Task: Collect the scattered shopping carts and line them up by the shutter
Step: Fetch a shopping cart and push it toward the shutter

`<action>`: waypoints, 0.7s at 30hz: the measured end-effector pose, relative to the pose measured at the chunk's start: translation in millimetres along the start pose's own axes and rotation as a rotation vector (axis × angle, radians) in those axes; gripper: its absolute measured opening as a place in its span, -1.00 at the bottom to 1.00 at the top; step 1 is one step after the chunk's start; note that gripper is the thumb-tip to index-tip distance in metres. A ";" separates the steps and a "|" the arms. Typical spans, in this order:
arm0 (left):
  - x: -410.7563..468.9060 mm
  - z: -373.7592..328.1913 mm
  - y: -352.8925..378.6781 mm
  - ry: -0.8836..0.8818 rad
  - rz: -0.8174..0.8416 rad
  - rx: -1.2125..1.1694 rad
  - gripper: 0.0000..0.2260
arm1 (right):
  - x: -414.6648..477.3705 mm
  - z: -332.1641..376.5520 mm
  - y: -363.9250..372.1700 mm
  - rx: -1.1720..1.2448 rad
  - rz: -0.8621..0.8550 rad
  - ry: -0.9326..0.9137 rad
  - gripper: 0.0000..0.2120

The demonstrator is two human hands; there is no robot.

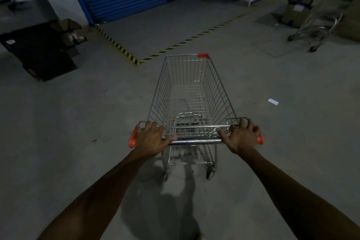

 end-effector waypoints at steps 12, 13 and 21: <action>180.9 -52.5 -14.2 0.196 -0.055 0.093 -0.16 | 158.4 -74.5 7.2 -0.021 0.025 -0.037 -0.14; 197.7 -57.7 -16.2 0.189 -0.074 0.081 -0.17 | 173.6 -80.8 9.7 -0.020 0.018 -0.030 -0.15; 364.1 -101.9 -23.1 0.033 -0.070 0.084 -0.05 | 322.9 -137.0 26.8 -0.024 -0.027 0.012 -0.27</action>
Point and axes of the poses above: each hand's wrist, its own x-axis towards the middle knuckle, its own y-axis out of the palm, z = x × y, the point moved 6 cm from there along x, towards the middle knuckle, and after that the axes turned 5 degrees about -z, right-handed, at the moved point
